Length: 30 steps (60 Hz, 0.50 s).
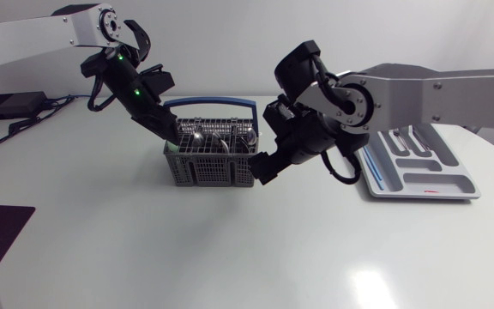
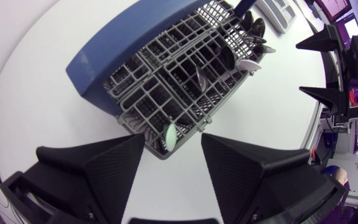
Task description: Unload the cutlery basket into the drawer organizer.
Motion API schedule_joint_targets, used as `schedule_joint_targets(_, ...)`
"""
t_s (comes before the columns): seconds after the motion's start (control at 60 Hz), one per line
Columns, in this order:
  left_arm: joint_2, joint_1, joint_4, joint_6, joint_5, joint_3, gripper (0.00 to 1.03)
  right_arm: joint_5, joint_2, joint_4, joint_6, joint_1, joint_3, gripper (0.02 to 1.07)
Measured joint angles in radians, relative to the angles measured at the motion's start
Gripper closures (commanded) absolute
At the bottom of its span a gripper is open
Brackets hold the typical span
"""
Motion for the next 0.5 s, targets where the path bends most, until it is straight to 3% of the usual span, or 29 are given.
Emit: schedule_joint_targets(0.5,0.001,-0.005,0.023,-0.057,-0.052,-0.01,0.44,0.0,0.0,0.0,-0.006,0.0,0.0,0.07)
